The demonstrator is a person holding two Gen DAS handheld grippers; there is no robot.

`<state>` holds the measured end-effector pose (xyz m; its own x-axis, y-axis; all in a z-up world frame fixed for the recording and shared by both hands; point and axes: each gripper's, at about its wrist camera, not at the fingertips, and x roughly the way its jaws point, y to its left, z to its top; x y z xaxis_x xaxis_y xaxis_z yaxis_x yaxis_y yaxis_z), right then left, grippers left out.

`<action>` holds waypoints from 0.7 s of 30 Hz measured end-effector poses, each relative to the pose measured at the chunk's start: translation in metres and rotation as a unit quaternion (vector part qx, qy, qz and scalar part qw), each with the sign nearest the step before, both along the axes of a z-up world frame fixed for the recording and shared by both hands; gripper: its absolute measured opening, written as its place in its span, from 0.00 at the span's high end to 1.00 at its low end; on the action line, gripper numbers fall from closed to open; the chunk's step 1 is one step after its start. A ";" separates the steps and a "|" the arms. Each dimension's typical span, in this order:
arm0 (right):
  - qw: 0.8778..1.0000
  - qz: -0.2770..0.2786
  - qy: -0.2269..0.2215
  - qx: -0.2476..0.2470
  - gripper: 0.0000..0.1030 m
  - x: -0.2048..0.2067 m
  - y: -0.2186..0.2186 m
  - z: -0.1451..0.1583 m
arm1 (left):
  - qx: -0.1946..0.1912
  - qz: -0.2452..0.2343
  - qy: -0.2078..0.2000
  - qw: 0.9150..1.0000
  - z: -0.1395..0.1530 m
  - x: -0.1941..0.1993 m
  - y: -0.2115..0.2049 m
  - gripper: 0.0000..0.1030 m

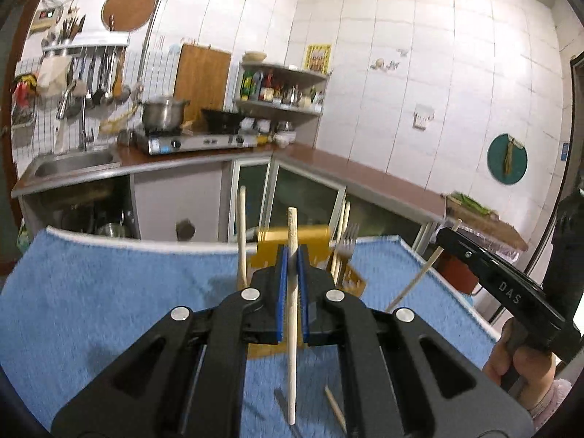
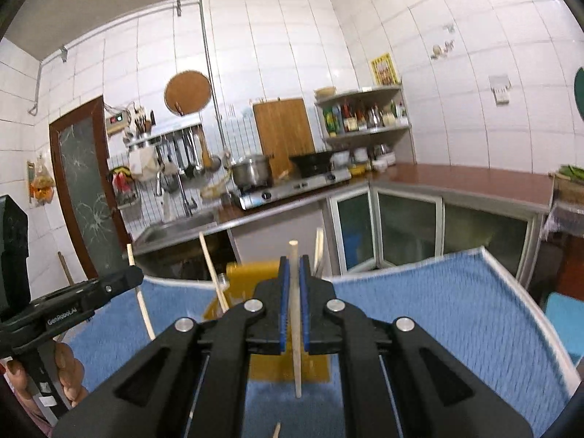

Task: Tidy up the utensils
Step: 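Carry both chopsticks up over the caddy and lower them inside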

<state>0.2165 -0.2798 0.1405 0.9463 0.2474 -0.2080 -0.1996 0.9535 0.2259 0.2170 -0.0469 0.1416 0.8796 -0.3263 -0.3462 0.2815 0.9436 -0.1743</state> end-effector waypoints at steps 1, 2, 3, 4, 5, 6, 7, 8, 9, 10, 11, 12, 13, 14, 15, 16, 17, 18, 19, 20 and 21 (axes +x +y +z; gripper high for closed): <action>1.000 0.003 -0.005 0.001 0.95 0.002 -0.001 0.006 | 0.000 0.003 -0.008 1.000 0.009 0.002 0.000 0.96; 1.000 0.005 -0.014 0.004 0.95 0.005 -0.003 0.018 | -0.001 0.004 -0.014 1.000 0.017 0.004 0.000 0.96; 1.000 0.006 -0.018 0.004 0.95 0.007 -0.003 0.024 | -0.002 0.006 -0.019 1.000 0.025 0.007 0.000 0.96; 1.000 0.007 -0.027 0.001 0.95 0.009 -0.004 0.035 | -0.005 0.007 -0.026 1.000 0.034 0.009 0.000 0.96; 0.999 0.008 -0.032 0.000 0.95 0.010 -0.003 0.043 | -0.006 0.009 -0.036 0.999 0.045 0.012 -0.001 0.96; 0.999 0.009 -0.038 -0.001 0.95 0.012 -0.002 0.051 | -0.005 0.011 -0.041 0.999 0.051 0.013 -0.003 0.96; 0.999 0.011 -0.044 -0.003 0.95 0.014 -0.002 0.060 | 0.001 0.014 -0.050 0.999 0.062 0.018 -0.006 0.96; 0.999 0.012 -0.048 -0.005 0.95 0.016 0.000 0.068 | 0.003 0.017 -0.055 0.998 0.068 0.021 -0.008 0.96; 0.999 0.013 -0.052 -0.005 0.95 0.018 0.002 0.074 | 0.002 0.019 -0.059 0.998 0.074 0.025 -0.009 0.96; 0.998 0.014 -0.057 -0.007 0.95 0.020 0.002 0.083 | 0.001 0.021 -0.064 0.998 0.080 0.029 -0.011 0.96; 0.998 0.014 -0.061 -0.008 0.95 0.022 0.003 0.088 | 0.001 0.024 -0.072 0.997 0.086 0.033 -0.013 0.96; 0.998 0.013 -0.065 -0.010 0.95 0.024 0.004 0.093 | 0.001 0.027 -0.081 0.996 0.090 0.037 -0.015 0.96; 0.998 0.012 -0.068 -0.012 0.95 0.026 0.005 0.096 | 0.001 0.030 -0.085 0.996 0.091 0.041 -0.016 0.96; 0.997 0.009 -0.071 -0.016 0.95 0.029 0.006 0.099 | 0.001 0.035 -0.090 0.995 0.092 0.046 -0.017 0.96; 0.997 0.008 -0.071 -0.020 0.95 0.032 0.006 0.100 | 0.001 0.041 -0.096 0.995 0.091 0.053 -0.019 0.96; 0.997 0.006 -0.070 -0.022 0.95 0.036 0.007 0.100 | 0.001 0.044 -0.100 0.994 0.091 0.057 -0.020 0.96; 0.998 0.004 -0.066 -0.025 0.95 0.041 0.007 0.099 | 0.000 0.046 -0.106 0.993 0.088 0.063 -0.022 0.96; 0.998 0.003 -0.061 -0.027 0.95 0.045 0.006 0.096 | 0.002 0.049 -0.110 0.993 0.085 0.067 -0.024 0.96; 0.998 0.002 -0.054 -0.029 0.95 0.051 0.006 0.090 | 0.007 0.053 -0.111 0.992 0.077 0.074 -0.026 0.96; 0.999 0.002 -0.045 -0.031 0.95 0.057 0.007 0.085 | 0.009 0.053 -0.108 0.993 0.070 0.077 -0.029 0.96; 0.999 0.002 -0.039 -0.033 0.95 0.062 0.008 0.080 | 0.012 0.051 -0.102 0.993 0.064 0.082 -0.031 0.96</action>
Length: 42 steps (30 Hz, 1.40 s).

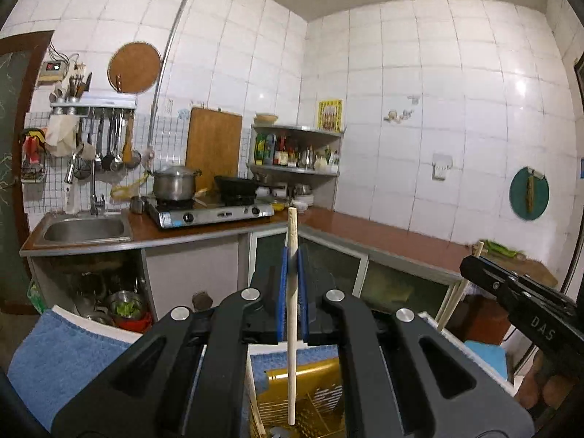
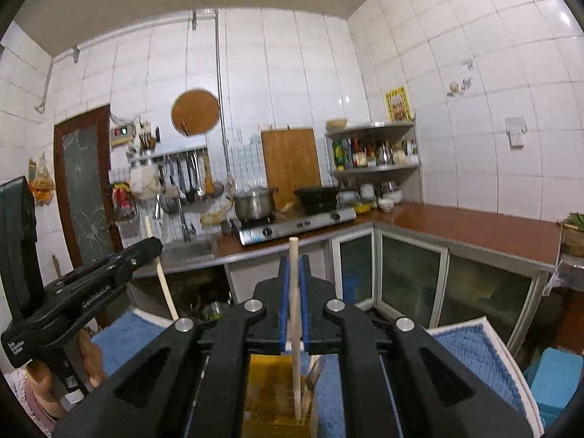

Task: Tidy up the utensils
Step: 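Carry both chopsticks up over the caddy and lower them inside, then open both tools to release the chopsticks into the caddy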

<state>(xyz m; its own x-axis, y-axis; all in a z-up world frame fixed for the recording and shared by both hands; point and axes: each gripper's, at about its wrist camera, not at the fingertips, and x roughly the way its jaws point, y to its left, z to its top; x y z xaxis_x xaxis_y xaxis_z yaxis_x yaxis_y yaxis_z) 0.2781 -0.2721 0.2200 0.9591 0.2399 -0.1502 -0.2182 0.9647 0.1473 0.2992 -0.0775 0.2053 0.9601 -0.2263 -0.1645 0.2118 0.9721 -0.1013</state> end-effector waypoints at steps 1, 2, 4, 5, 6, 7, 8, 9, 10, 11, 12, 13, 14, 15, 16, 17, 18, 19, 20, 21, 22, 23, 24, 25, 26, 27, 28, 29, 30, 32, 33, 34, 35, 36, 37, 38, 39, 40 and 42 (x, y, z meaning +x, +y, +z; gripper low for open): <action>1.000 -0.001 0.009 -0.003 0.95 0.006 0.000 -0.008 | 0.002 -0.001 0.009 1.000 -0.009 0.006 -0.002 0.96; 1.000 -0.002 0.016 -0.005 0.95 0.011 0.001 -0.015 | 0.006 -0.001 0.016 1.000 -0.017 0.012 -0.002 0.96; 0.999 0.000 0.032 -0.008 0.95 0.023 0.002 -0.029 | 0.015 0.001 0.029 0.999 -0.034 0.021 -0.002 0.96; 0.999 0.000 0.041 -0.010 0.95 0.028 0.003 -0.038 | 0.018 -0.001 0.038 0.999 -0.042 0.025 -0.001 0.96; 0.999 0.001 0.048 -0.012 0.95 0.033 0.004 -0.045 | 0.020 -0.006 0.052 0.998 -0.051 0.032 -0.001 0.96; 0.998 0.002 0.055 -0.011 0.95 0.037 0.005 -0.053 | 0.019 -0.008 0.059 0.998 -0.057 0.034 0.002 0.96; 0.998 0.002 0.058 -0.011 0.95 0.039 0.006 -0.060 | 0.016 -0.010 0.066 0.998 -0.064 0.038 0.004 0.96; 0.998 0.002 0.062 -0.011 0.95 0.042 0.007 -0.067 | 0.016 -0.012 0.073 0.997 -0.071 0.041 0.006 0.95; 0.998 0.003 0.066 -0.012 0.95 0.045 0.008 -0.073 | 0.016 -0.012 0.078 0.997 -0.076 0.043 0.006 0.95; 0.997 0.003 0.071 -0.016 0.95 0.048 0.010 -0.081 | 0.018 -0.012 0.084 0.996 -0.082 0.045 0.007 0.96; 0.997 0.003 0.075 -0.019 0.95 0.050 0.013 -0.088 | 0.020 -0.011 0.089 0.996 -0.088 0.046 0.007 0.95; 0.997 0.003 0.079 -0.021 0.95 0.052 0.014 -0.095 | 0.022 -0.009 0.093 0.995 -0.094 0.047 0.008 0.95; 0.996 0.002 0.081 -0.022 0.95 0.052 0.016 -0.101 | 0.023 -0.008 0.096 0.995 -0.099 0.047 0.008 0.95; 0.996 0.002 0.084 -0.023 0.95 0.054 0.017 -0.106 | 0.021 -0.007 0.100 0.995 -0.104 0.048 0.010 0.95; 0.996 0.003 0.086 -0.024 0.94 0.056 0.018 -0.113 | 0.017 -0.005 0.102 0.995 -0.107 0.050 0.013 0.95; 0.996 0.000 0.082 -0.026 0.94 0.056 0.019 -0.117 | 0.016 -0.004 0.102 0.995 -0.110 0.049 0.014 0.95; 0.997 -0.002 0.078 -0.028 0.94 0.055 0.019 -0.120 | 0.015 -0.002 0.106 0.994 -0.115 0.050 0.016 0.95; 0.997 -0.003 0.076 -0.028 0.94 0.055 0.019 -0.122 | 0.016 -0.002 0.112 0.994 -0.119 0.050 0.017 0.95; 0.997 -0.001 0.075 -0.024 0.94 0.055 0.017 -0.123 | 0.018 -0.004 0.118 0.993 -0.123 0.051 0.017 0.94; 0.997 0.003 0.077 -0.020 0.94 0.054 0.017 -0.124 | 0.021 -0.005 0.123 0.992 -0.126 0.051 0.017 0.94; 0.997 0.009 0.079 -0.018 0.94 0.053 0.017 -0.124 | 0.022 -0.006 0.125 0.992 -0.127 0.049 0.016 0.92; 0.997 0.012 0.077 -0.014 0.94 0.050 0.016 -0.123 | 0.021 -0.006 0.126 0.992 -0.128 0.048 0.017 0.84; 0.997 0.012 0.076 -0.014 0.93 0.048 0.016 -0.121 | 0.016 -0.009 0.127 0.992 -0.127 0.044 0.019 0.71; 0.997 0.012 0.074 -0.015 0.93 0.045 0.016 -0.119 | 0.012 -0.012 0.125 0.992 -0.126 0.041 0.021 0.64; 0.997 0.011 0.073 -0.014 0.92 0.041 0.015 -0.116 | 0.008 -0.011 0.121 0.993 -0.124 0.037 0.022 0.51; 0.997 0.011 0.074 -0.010 0.82 0.037 0.014 -0.113 | 0.007 -0.008 0.118 0.993 -0.121 0.033 0.023 0.42; 0.997 0.012 0.073 -0.002 0.63 0.031 0.011 -0.109 | 0.005 -0.008 0.112 0.994 -0.118 0.026 0.024 0.40; 0.998 0.009 0.069 0.002 0.56 0.025 0.008 -0.106 | 0.004 -0.011 0.110 0.994 -0.115 0.020 0.024 0.37; 0.998 0.004 0.063 0.004 0.52 0.017 0.006 -0.102 | 0.002 -0.017 0.108 0.994 -0.111 0.012 0.026 0.35; 0.998 -0.008 0.069 0.002 0.52 0.005 0.001 -0.099 | 0.002 -0.019 0.104 0.994 -0.106 0.000 0.025 0.30; 0.997 -0.014 0.079 0.004 0.52 0.000 -0.003 -0.100 | 0.002 -0.018 0.103 0.994 -0.103 -0.006 0.026 0.27; 0.996 -0.019 0.087 0.005 0.51 -0.003 -0.005 -0.101 | 0.001 -0.015 0.104 0.994 -0.102 -0.013 0.027 0.22; 0.995 -0.029 0.100 0.006 0.51 -0.009 -0.009 -0.104 | 0.002 -0.012 0.107 0.994 -0.101 -0.019 0.029 0.19; 0.993 -0.037 0.110 0.005 0.49 -0.014 -0.012 -0.109 | 0.004 -0.010 0.109 0.994 -0.101 -0.025 0.031 0.18; 0.991 -0.049 0.127 -0.001 0.48 -0.020 -0.014 -0.116 | 0.009 -0.005 0.111 0.994 -0.102 -0.034 0.034 0.18; 0.989 -0.057 0.137 -0.006 0.48 -0.024 -0.016 -0.122 | 0.013 -0.001 0.113 0.994 -0.102 -0.037 0.036 0.16; 0.987 -0.064 0.149 -0.012 0.47 -0.030 -0.017 -0.130 | 0.018 0.002 0.116 0.993 -0.104 -0.043 0.038 0.16; 0.986 -0.067 0.154 -0.014 0.45 -0.034 -0.019 -0.136 | 0.025 0.008 0.121 0.992 -0.109 -0.051 0.042 0.15; 0.981 -0.078 0.174 -0.018 0.43 -0.049 -0.022 -0.153 | 0.031 0.018 0.129 0.991 -0.116 -0.060 0.047 0.12</action>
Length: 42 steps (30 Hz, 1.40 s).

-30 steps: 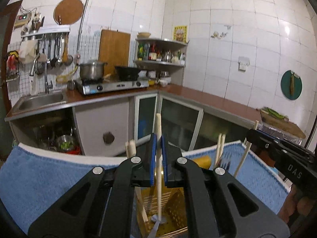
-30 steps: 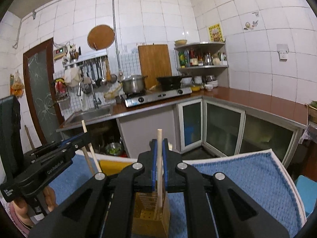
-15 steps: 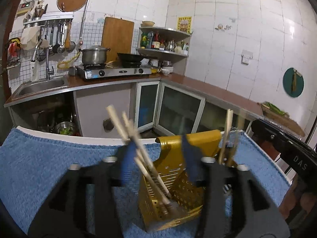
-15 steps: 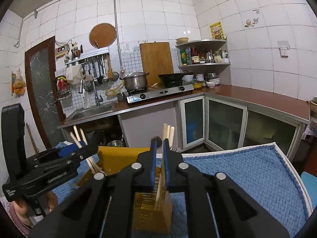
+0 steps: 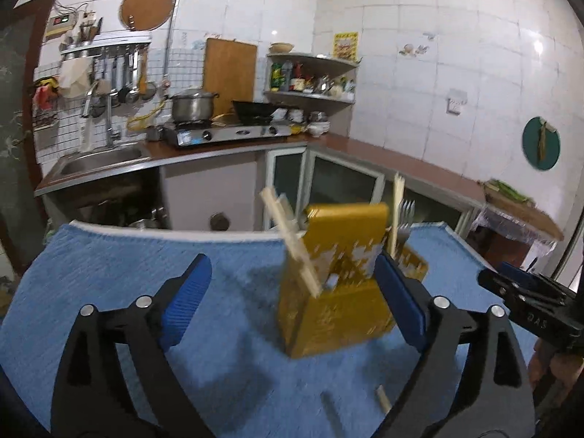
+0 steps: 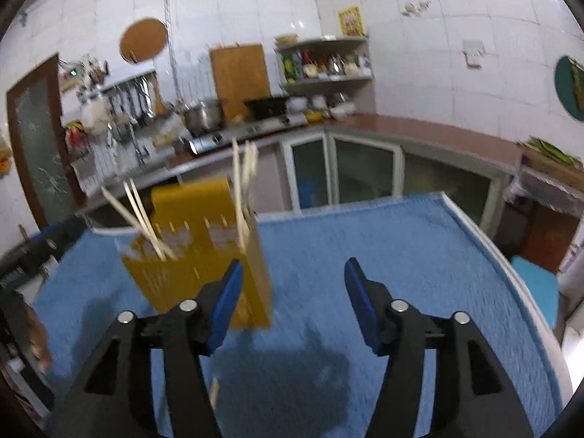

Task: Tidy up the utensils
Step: 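Open both tools to release the chopsticks into the caddy, then grasp the dark metal utensil with the left tool while the right tool grasps the last chopstick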

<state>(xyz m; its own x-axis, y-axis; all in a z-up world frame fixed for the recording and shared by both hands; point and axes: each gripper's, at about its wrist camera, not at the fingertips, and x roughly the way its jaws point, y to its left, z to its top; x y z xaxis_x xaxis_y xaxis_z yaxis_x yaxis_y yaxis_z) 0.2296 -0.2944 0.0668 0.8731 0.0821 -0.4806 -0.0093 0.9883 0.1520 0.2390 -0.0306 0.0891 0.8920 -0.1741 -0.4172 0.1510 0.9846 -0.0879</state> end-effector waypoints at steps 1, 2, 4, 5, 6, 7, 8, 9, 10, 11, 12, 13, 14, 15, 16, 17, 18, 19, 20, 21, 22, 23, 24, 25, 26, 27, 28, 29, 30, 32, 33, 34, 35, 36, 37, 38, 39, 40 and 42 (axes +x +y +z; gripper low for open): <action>1.000 -0.001 0.006 -0.001 0.43 -0.006 0.000 -0.008 | 0.002 0.003 0.007 1.000 -0.006 -0.005 0.003 0.11; 1.000 -0.005 0.013 -0.010 0.43 -0.014 0.001 -0.018 | 0.003 0.005 0.014 1.000 -0.012 -0.009 0.006 0.11; 0.999 -0.010 0.026 -0.023 0.43 -0.023 0.003 -0.033 | 0.004 0.008 0.029 1.000 -0.025 -0.013 0.012 0.11; 0.999 -0.009 0.032 -0.021 0.43 -0.025 0.004 -0.039 | 0.004 0.010 0.035 0.999 -0.031 -0.016 0.014 0.10; 0.999 -0.007 0.037 -0.017 0.43 -0.027 0.004 -0.045 | 0.005 0.013 0.039 0.999 -0.037 -0.017 0.016 0.09; 0.999 -0.006 0.041 -0.014 0.43 -0.029 0.005 -0.050 | 0.007 0.017 0.043 0.999 -0.044 -0.018 0.017 0.09; 0.999 -0.005 0.049 -0.013 0.43 -0.030 0.008 -0.059 | 0.010 0.020 0.047 0.999 -0.050 -0.019 0.017 0.09; 0.998 -0.003 0.054 -0.014 0.42 -0.030 0.010 -0.065 | 0.013 0.021 0.050 0.998 -0.054 -0.019 0.018 0.09; 0.998 -0.002 0.060 -0.016 0.41 -0.031 0.012 -0.071 | 0.017 0.023 0.055 0.998 -0.060 -0.020 0.018 0.09; 0.998 -0.001 0.064 -0.017 0.41 -0.031 0.014 -0.075 | 0.021 0.024 0.058 0.998 -0.065 -0.022 0.018 0.09; 0.997 0.002 0.069 -0.019 0.41 -0.031 0.017 -0.079 | 0.025 0.023 0.061 0.998 -0.068 -0.023 0.017 0.09; 0.997 0.004 0.073 -0.022 0.41 -0.030 0.019 -0.083 | 0.028 0.024 0.062 0.997 -0.070 -0.024 0.017 0.09; 0.997 0.005 0.076 -0.025 0.41 -0.030 0.020 -0.086 | 0.032 0.026 0.060 0.997 -0.071 -0.026 0.018 0.09; 0.997 0.006 0.077 -0.027 0.41 -0.030 0.022 -0.088 | 0.036 0.031 0.057 0.997 -0.072 -0.028 0.019 0.06; 0.997 0.009 0.077 -0.027 0.40 -0.030 0.023 -0.090 | 0.035 0.034 0.056 0.997 -0.072 -0.029 0.020 0.05; 0.997 0.010 0.078 -0.027 0.40 -0.030 0.023 -0.090 | 0.034 0.036 0.057 0.997 -0.071 -0.029 0.021 0.05; 0.997 0.012 0.077 -0.025 0.39 -0.031 0.023 -0.091 | 0.033 0.039 0.060 0.997 -0.072 -0.029 0.023 0.05; 0.997 0.014 0.076 -0.025 0.39 -0.031 0.024 -0.091 | 0.032 0.041 0.064 0.997 -0.072 -0.028 0.025 0.05; 0.997 0.014 0.078 -0.026 0.39 -0.030 0.025 -0.090 | 0.031 0.044 0.069 0.996 -0.073 -0.027 0.027 0.05; 0.996 0.017 0.078 -0.029 0.39 -0.030 0.026 -0.090 | 0.028 0.046 0.072 0.996 -0.073 -0.025 0.027 0.05; 0.996 0.018 0.078 -0.030 0.39 -0.030 0.026 -0.088 | 0.021 0.049 0.078 0.996 -0.075 -0.025 0.028 0.05; 0.996 0.018 0.078 -0.032 0.39 -0.030 0.026 -0.088 | 0.017 0.050 0.082 0.995 -0.076 -0.024 0.028 0.05; 0.996 0.019 0.078 -0.032 0.39 -0.029 0.026 -0.086 | 0.013 0.050 0.086 0.995 -0.077 -0.023 0.028 0.05; 0.996 0.018 0.079 -0.031 0.39 -0.029 0.027 -0.087 | 0.011 0.049 0.088 0.995 -0.078 -0.023 0.028 0.05; 0.996 0.019 0.081 -0.031 0.39 -0.028 0.028 -0.087 | 0.015 0.050 0.090 0.995 -0.079 -0.023 0.027 0.05; 0.996 0.020 0.083 -0.031 0.39 -0.027 0.028 -0.087 | 0.019 0.050 0.093 0.994 -0.080 -0.022 0.025 0.05; 0.996 0.021 0.084 -0.031 0.39 -0.026 0.030 -0.088 | 0.022 0.048 0.097 0.994 -0.082 -0.021 0.024 0.05; 0.996 0.022 0.085 -0.031 0.39 -0.026 0.031 -0.088 | 0.022 0.046 0.101 0.994 -0.083 -0.021 0.023 0.05; 0.996 0.024 0.084 -0.031 0.39 -0.027 0.033 -0.087 | 0.023 0.045 0.106 0.993 -0.086 -0.020 0.022 0.05; 0.996 0.025 0.083 -0.035 0.39 -0.027 0.035 -0.086 | 0.023 0.044 0.113 0.992 -0.089 -0.018 0.020 0.05; 0.996 0.026 0.083 -0.035 0.39 -0.027 0.036 -0.085 | 0.022 0.042 0.116 0.992 -0.090 -0.018 0.019 0.05; 0.996 0.027 0.084 -0.035 0.39 -0.027 0.036 -0.085 | 0.022 0.041 0.120 0.992 -0.092 -0.017 0.018 0.05; 0.995 0.029 0.084 -0.033 0.39 -0.028 0.038 -0.084 | 0.024 0.042 0.122 0.991 -0.093 -0.016 0.018 0.05; 0.995 0.030 0.085 -0.032 0.39 -0.028 0.039 -0.084 | 0.024 0.041 0.123 0.991 -0.094 -0.016 0.017 0.05; 0.995 0.031 0.086 -0.032 0.39 -0.027 0.040 -0.084 | 0.023 0.039 0.126 0.991 -0.095 -0.015 0.017 0.05; 0.995 0.032 0.086 -0.032 0.39 -0.027 0.041 -0.085 | 0.022 0.039 0.130 0.990 -0.096 -0.014 0.016 0.05; 0.995 0.033 0.088 -0.032 0.39 -0.026 0.042 -0.086 | 0.022 0.038 0.136 0.990 -0.098 -0.012 0.015 0.05; 0.995 0.035 0.090 -0.033 0.39 -0.025 0.043 -0.087 | 0.021 0.038 0.140 0.989 -0.099 -0.010 0.014 0.05; 0.994 0.035 0.093 -0.036 0.39 -0.024 0.045 -0.088 | 0.019 0.035 0.149 0.988 -0.101 -0.007 0.012 0.05</action>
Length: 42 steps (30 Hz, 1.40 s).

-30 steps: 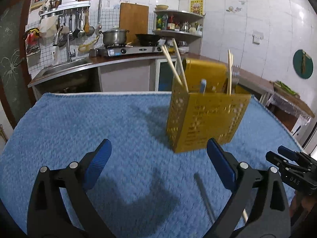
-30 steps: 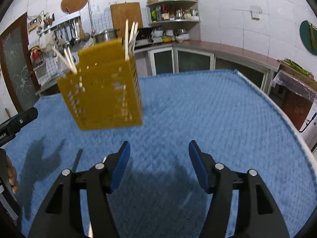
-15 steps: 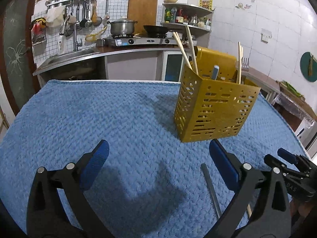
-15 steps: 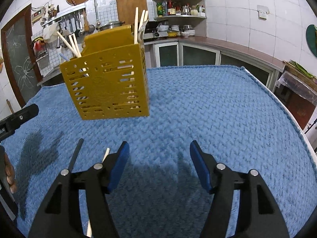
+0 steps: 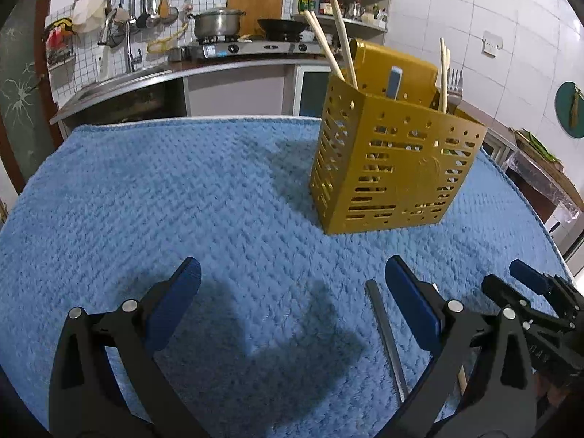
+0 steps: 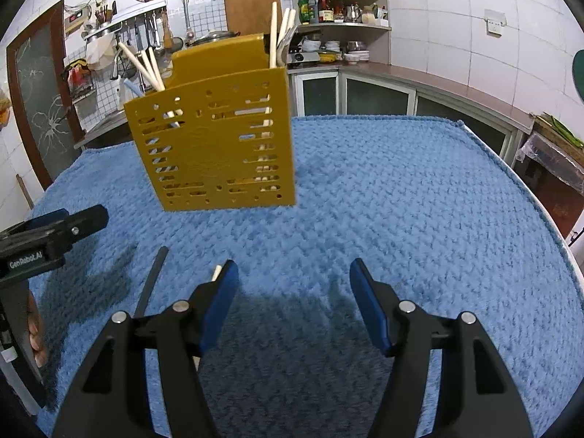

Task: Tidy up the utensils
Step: 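Grasp the dark metal utensil with the left tool while the right tool grasps the last chopstick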

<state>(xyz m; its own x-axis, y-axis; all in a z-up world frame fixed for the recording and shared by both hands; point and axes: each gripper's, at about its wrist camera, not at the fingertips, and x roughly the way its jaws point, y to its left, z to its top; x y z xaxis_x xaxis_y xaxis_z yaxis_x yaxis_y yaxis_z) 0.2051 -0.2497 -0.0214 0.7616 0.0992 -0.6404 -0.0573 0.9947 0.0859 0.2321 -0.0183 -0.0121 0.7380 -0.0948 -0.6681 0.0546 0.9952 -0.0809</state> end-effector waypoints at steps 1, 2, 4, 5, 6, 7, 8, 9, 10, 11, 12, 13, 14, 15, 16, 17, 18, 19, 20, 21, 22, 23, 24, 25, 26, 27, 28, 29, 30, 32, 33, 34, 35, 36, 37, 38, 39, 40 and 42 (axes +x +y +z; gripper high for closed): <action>1.000 -0.001 0.001 0.000 0.39 0.000 0.000 -0.001 | 0.000 -0.002 0.006 1.000 -0.001 0.002 -0.002 0.06; 1.000 -0.002 0.001 0.002 0.39 0.000 -0.001 -0.001 | 0.001 -0.004 0.012 1.000 -0.002 0.004 -0.004 0.07; 1.000 -0.006 0.002 0.004 0.39 0.000 -0.003 -0.001 | 0.002 -0.012 0.023 1.000 -0.003 0.007 -0.010 0.12; 1.000 -0.009 0.004 0.006 0.39 0.001 -0.004 -0.001 | 0.003 -0.016 0.029 0.999 -0.004 0.007 -0.013 0.18; 1.000 -0.010 0.006 0.008 0.39 0.001 -0.005 -0.002 | 0.004 -0.022 0.039 0.999 -0.005 0.008 -0.018 0.21; 1.000 -0.010 0.006 0.009 0.39 0.001 -0.006 -0.002 | 0.004 -0.026 0.046 0.999 -0.007 0.009 -0.021 0.26; 1.000 -0.010 0.007 0.009 0.39 0.001 -0.006 -0.002 | 0.005 -0.032 0.058 0.998 -0.009 0.010 -0.025 0.33; 1.000 -0.010 0.008 0.007 0.39 0.001 -0.005 -0.002 | 0.006 -0.038 0.069 0.997 -0.012 0.011 -0.030 0.40; 1.000 -0.009 0.008 0.005 0.39 0.001 -0.005 -0.003 | 0.007 -0.043 0.080 0.996 -0.014 0.012 -0.034 0.43; 1.000 -0.008 0.009 0.005 0.39 0.001 -0.005 -0.003 | 0.007 -0.048 0.089 0.995 -0.017 0.013 -0.038 0.49; 1.000 -0.008 0.010 0.004 0.39 0.001 -0.005 -0.003 | 0.008 -0.051 0.094 0.994 -0.019 0.013 -0.041 0.52; 1.000 -0.010 0.011 0.004 0.39 0.002 -0.006 -0.003 | 0.007 -0.053 0.102 0.993 -0.021 0.013 -0.044 0.53; 1.000 -0.011 0.012 0.006 0.39 0.002 -0.007 -0.003 | 0.006 -0.055 0.109 0.992 -0.023 0.014 -0.047 0.56; 1.000 -0.013 0.014 0.008 0.39 0.002 -0.008 -0.004 | 0.006 -0.056 0.115 0.992 -0.025 0.015 -0.049 0.62; 1.000 -0.015 0.016 0.010 0.39 0.002 -0.010 -0.004 | 0.004 -0.057 0.124 0.991 -0.028 0.016 -0.052 0.65; 1.000 -0.016 0.017 0.012 0.39 0.003 -0.011 -0.005 | 0.000 -0.058 0.132 0.990 -0.030 0.017 -0.053 0.70; 1.000 -0.018 0.018 0.014 0.39 0.003 -0.012 -0.005 | -0.002 -0.058 0.136 0.989 -0.032 0.018 -0.054 0.71; 1.000 -0.019 0.020 0.015 0.39 0.003 -0.013 -0.006 | -0.004 -0.060 0.139 0.989 -0.033 0.019 -0.057 0.71; 0.999 -0.019 0.021 0.016 0.39 0.003 -0.013 -0.007 | 0.001 -0.062 0.139 0.988 -0.034 0.019 -0.060 0.71; 0.999 -0.019 0.022 0.016 0.39 0.003 -0.013 -0.007 | 0.008 -0.063 0.138 0.988 -0.035 0.019 -0.064 0.71; 0.999 -0.019 0.023 0.016 0.39 0.003 -0.013 -0.007 | 0.011 -0.063 0.137 0.989 -0.036 0.020 -0.066 0.71; 0.999 -0.018 0.023 0.016 0.39 0.003 -0.013 -0.007 | 0.012 -0.063 0.136 0.989 -0.037 0.021 -0.067 0.71; 0.999 -0.018 0.024 0.015 0.39 0.003 -0.013 -0.007 | 0.010 -0.064 0.137 0.989 -0.037 0.022 -0.069 0.71; 0.999 -0.018 0.024 0.014 0.39 0.003 -0.012 -0.007 | 0.008 -0.064 0.137 0.988 -0.037 0.023 -0.070 0.71; 0.999 -0.018 0.025 0.014 0.39 0.002 -0.012 -0.007 | 0.006 -0.064 0.138 0.988 -0.037 0.025 -0.071 0.71; 0.999 -0.018 0.025 0.013 0.39 0.002 -0.012 -0.007 | 0.005 -0.065 0.140 0.988 -0.038 0.026 -0.072 0.71; 0.999 -0.019 0.026 0.013 0.39 0.001 -0.012 -0.007 | 0.006 -0.067 0.141 0.988 -0.038 0.028 -0.074 0.71; 0.999 -0.020 0.027 0.013 0.39 0.001 -0.012 -0.008 | 0.011 -0.069 0.141 0.987 -0.038 0.029 -0.076 0.71; 0.999 -0.021 0.027 0.013 0.39 0.001 -0.013 -0.008 | 0.023 -0.071 0.141 0.987 -0.039 0.029 -0.081 0.71; 0.999 -0.024 0.030 0.015 0.39 0.002 -0.014 -0.009 | 0.044 -0.074 0.139 0.987 -0.039 0.030 -0.089 0.71; 0.999 -0.024 0.031 0.015 0.39 0.001 -0.014 -0.009 | 0.060 -0.075 0.135 0.986 -0.040 0.029 -0.094 0.71; 0.999 -0.025 0.032 0.015 0.39 0.001 -0.015 -0.009 | 0.068 -0.076 0.133 0.986 -0.039 0.030 -0.097 0.72; 0.999 -0.025 0.034 0.015 0.39 0.001 -0.014 -0.010 | 0.077 -0.077 0.129 0.986 -0.040 0.029 -0.100 0.75; 0.999 -0.025 0.035 0.014 0.39 0.000 -0.014 -0.010 | 0.084 -0.076 0.126 0.986 -0.040 0.029 -0.101 0.78; 0.999 -0.025 0.036 0.013 0.39 0.000 -0.013 -0.010 | 0.090 -0.077 0.122 0.985 -0.041 0.029 -0.103 0.79; 0.999 -0.025 0.037 0.011 0.39 -0.001 -0.013 -0.011 | 0.093 -0.078 0.120 0.985 -0.041 0.029 -0.103 0.82; 0.999 -0.025 0.037 0.010 0.39 -0.001 -0.012 -0.011 | 0.095 -0.078 0.118 0.985 -0.041 0.029 -0.104 0.88; 0.999 -0.024 0.039 0.008 0.39 -0.001 -0.011 -0.011 | 0.099 -0.078 0.115 0.985 -0.040 0.028 -0.105 0.88; 0.999 -0.022 0.040 0.007 0.39 -0.002 -0.008 -0.012 | 0.100 -0.081 0.113 0.985 -0.040 0.028 -0.106 0.92</action>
